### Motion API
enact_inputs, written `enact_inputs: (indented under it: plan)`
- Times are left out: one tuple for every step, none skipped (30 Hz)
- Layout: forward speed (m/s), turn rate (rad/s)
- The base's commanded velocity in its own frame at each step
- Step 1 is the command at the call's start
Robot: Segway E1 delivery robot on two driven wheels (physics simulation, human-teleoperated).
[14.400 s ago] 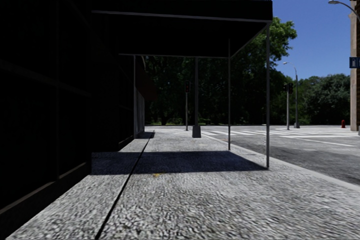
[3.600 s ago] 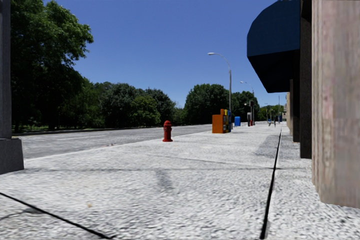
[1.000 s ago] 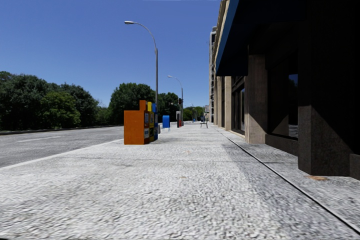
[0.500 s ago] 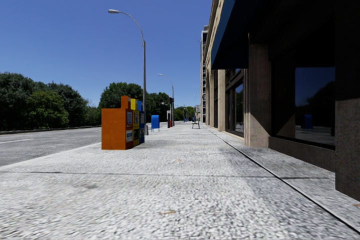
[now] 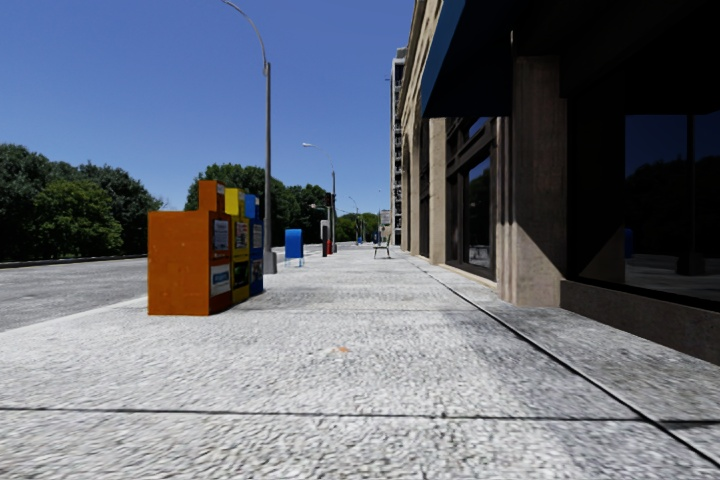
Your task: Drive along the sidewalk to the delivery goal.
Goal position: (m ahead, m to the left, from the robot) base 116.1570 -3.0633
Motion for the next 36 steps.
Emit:
enact_inputs:
  plan:
    - [2.0, 0.0]
    - [2.0, 0.0]
    - [2.0, 0.0]
    - [2.0, 0.0]
    - [2.0, 0.0]
    - [2.0, 0.0]
    - [2.0, 0.0]
    - [2.0, 0.0]
    - [2.0, 0.0]
    - [2.0, 0.0]
    - [2.0, -0.01]
    - [2.0, -0.01]
    - [2.0, -0.5]
    - [2.0, -0.6]
    - [2.0, -0.63]
    - [2.0, -0.17]
    - [2.0, -0.01]
    - [2.0, 0.0]
    - [2.0, 0.0]
    - [2.0, 0.0]
    - [2.0, 0.0]
    - [2.0, 0.0]
    - [2.0, 0.0]
    - [2.0, 0.0]
    - [2.0, 0.0]
    - [2.0, 0.0]
    - [2.0, 0.0]
    - [2.0, 0.0]
    - [2.0, 0.0]
    - [2.0, 0.0]
    - [2.0, 0.0]
    - [2.0, 0.0]
    - [2.0, 0.0]
    - [2.0, 0.0]
    - [2.0, 0.0]
    - [2.0, -0.23]
